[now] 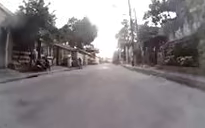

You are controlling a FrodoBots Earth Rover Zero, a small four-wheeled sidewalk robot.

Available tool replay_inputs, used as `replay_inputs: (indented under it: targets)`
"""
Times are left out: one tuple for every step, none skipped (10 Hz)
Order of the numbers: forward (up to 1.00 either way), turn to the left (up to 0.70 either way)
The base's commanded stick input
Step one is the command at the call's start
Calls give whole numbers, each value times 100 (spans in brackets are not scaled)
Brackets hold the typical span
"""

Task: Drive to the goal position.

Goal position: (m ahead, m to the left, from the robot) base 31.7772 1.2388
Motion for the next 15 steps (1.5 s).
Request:
replay_inputs:
  targets:
    - [100,-32]
    - [100,-19]
    - [100,-6]
    - [100,0]
    - [100,0]
    - [100,0]
    - [100,0]
    - [100,0]
    - [100,0]
    - [100,0]
    - [100,0]
    - [100,0]
    - [100,0]
    - [100,0]
    - [100,0]
